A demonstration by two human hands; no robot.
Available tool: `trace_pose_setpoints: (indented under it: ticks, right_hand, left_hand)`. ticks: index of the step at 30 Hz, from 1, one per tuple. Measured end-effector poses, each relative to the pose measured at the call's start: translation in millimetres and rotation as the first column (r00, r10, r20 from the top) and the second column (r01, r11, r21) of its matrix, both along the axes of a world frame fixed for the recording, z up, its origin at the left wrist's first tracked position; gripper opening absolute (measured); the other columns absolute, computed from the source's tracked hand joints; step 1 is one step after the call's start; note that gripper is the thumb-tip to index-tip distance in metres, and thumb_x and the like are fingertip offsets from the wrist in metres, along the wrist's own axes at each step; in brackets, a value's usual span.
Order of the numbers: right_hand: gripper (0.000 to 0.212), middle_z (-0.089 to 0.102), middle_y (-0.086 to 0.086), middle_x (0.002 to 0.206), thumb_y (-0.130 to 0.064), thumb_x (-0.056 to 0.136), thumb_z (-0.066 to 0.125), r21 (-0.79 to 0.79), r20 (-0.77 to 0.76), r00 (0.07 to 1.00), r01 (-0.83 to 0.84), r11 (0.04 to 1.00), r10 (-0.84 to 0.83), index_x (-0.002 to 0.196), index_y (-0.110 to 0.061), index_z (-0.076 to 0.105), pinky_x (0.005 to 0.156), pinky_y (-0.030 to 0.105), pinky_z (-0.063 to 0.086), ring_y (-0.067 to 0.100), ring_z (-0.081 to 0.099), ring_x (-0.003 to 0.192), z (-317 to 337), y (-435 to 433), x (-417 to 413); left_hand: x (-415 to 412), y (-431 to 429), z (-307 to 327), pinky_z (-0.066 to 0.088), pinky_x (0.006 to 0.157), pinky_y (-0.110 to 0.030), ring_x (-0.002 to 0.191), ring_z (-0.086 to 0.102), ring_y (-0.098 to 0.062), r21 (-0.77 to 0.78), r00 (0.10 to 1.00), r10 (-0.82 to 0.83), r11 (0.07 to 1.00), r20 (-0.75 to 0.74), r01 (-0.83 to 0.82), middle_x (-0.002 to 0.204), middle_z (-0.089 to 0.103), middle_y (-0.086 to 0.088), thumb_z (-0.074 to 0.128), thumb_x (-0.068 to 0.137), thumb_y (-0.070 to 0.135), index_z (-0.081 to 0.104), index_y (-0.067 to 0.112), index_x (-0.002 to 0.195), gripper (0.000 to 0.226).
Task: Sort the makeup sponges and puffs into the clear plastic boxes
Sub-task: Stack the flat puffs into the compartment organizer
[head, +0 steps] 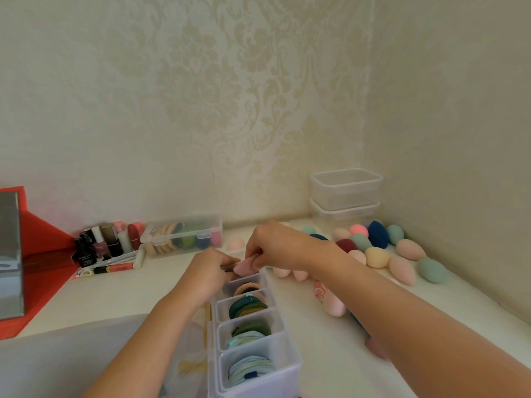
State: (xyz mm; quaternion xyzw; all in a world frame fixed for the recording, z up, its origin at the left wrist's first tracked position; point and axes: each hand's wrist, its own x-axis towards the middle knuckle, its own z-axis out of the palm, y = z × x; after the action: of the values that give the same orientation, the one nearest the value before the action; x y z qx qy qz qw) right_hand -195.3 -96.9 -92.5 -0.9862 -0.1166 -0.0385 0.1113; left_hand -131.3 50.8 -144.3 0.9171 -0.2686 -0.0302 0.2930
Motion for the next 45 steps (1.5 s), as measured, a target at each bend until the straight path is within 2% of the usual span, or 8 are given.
trace_pose_setpoints:
  ticks: [10,13,19,25,30,37,42,45]
  right_hand:
    - [0.016,0.064,0.006,0.085,-0.017,0.090,0.059,-0.117,-0.202,0.979,-0.005,0.993,-0.019,0.098,-0.010,0.070,0.058,0.022,0.035,0.017,0.049,0.071,10.4,12.8,6.1]
    - [0.011,0.060,0.005,0.073,-0.013,0.089,0.060,-0.203,-0.149,0.988,0.010,0.979,-0.041,0.090,-0.004,0.067,0.051,0.018,0.032,0.014,0.048,0.061,7.7,21.9,9.5]
    - [0.010,0.067,0.003,0.072,-0.015,0.086,0.065,-0.023,-0.175,0.984,0.036,0.999,-0.039,0.090,-0.007,0.070,0.058,0.016,0.042,0.013,0.059,0.061,16.3,16.9,6.6]
    - [0.003,0.059,0.003,0.068,-0.007,0.083,0.067,-0.246,-0.068,0.996,0.036,0.969,-0.054,0.086,-0.006,0.067,0.061,0.022,0.043,0.016,0.053,0.061,10.3,35.6,13.4]
    - [0.027,0.046,0.000,0.057,-0.003,0.083,0.064,-0.209,-0.068,0.995,0.054,0.976,-0.070,0.061,-0.012,0.050,0.058,0.022,0.044,0.012,0.043,0.050,3.7,35.9,17.3]
    - [0.021,0.067,0.001,0.086,-0.007,0.087,0.059,-0.025,-0.228,0.974,-0.016,1.000,0.010,0.102,-0.010,0.074,0.064,0.014,0.041,0.011,0.056,0.074,21.1,16.1,3.5]
    - [0.011,0.070,-0.004,0.075,-0.010,0.084,0.063,0.094,-0.240,0.965,0.128,0.987,-0.103,0.089,-0.012,0.072,0.061,0.010,0.046,0.005,0.064,0.065,49.3,-19.4,-28.3]
    - [0.015,0.073,0.001,0.085,-0.018,0.083,0.065,-0.071,-0.368,0.906,0.197,0.978,-0.209,0.093,-0.009,0.072,0.058,0.011,0.047,0.008,0.064,0.065,56.1,-37.2,-60.2]
  left_hand:
    - [-4.3,1.4,2.5,0.044,0.080,-0.022,0.091,0.064,-0.013,-0.029,1.000,-0.009,1.000,0.001,0.009,0.103,0.072,0.000,0.065,0.087,0.018,0.071,0.019,0.110,0.024]
    - [-6.7,2.6,3.4,0.045,0.081,-0.024,0.091,0.064,-0.014,-0.058,1.000,-0.007,0.998,-0.018,0.006,0.102,0.072,0.000,0.067,0.086,0.025,0.071,0.020,0.109,0.024]
    - [-6.0,3.1,3.0,0.042,0.077,-0.022,0.088,0.063,-0.012,-0.078,1.000,-0.016,0.997,-0.021,0.014,0.101,0.072,0.001,0.068,0.085,0.025,0.072,0.020,0.107,0.023]
    - [-5.8,5.2,4.5,0.047,0.079,-0.028,0.089,0.066,-0.021,-0.090,0.998,-0.025,0.996,-0.049,0.020,0.088,0.074,-0.003,0.070,0.082,0.027,0.076,0.017,0.090,0.014]
    - [-4.1,7.1,4.0,0.040,0.077,-0.018,0.086,0.061,-0.006,-0.081,0.993,-0.060,0.995,-0.101,0.052,0.097,0.070,0.008,0.063,0.089,0.023,0.073,0.023,0.104,0.018]
    - [-2.1,2.3,-1.3,0.043,0.070,-0.019,0.085,0.062,-0.009,-0.106,0.994,-0.052,0.994,-0.097,0.042,0.097,0.071,0.003,0.048,0.096,0.036,0.073,0.024,0.101,0.028]
    - [1.5,-2.5,-10.9,0.043,0.098,-0.031,0.109,0.060,-0.014,-0.161,0.996,0.006,0.987,-0.084,-0.020,0.121,0.066,0.001,0.062,0.088,0.035,0.069,0.016,0.115,0.034]
    - [1.7,-1.8,-12.7,0.044,0.098,-0.034,0.107,0.061,-0.017,-0.139,0.999,0.008,0.990,-0.048,-0.014,0.117,0.068,0.001,0.057,0.091,0.035,0.070,0.018,0.114,0.031]
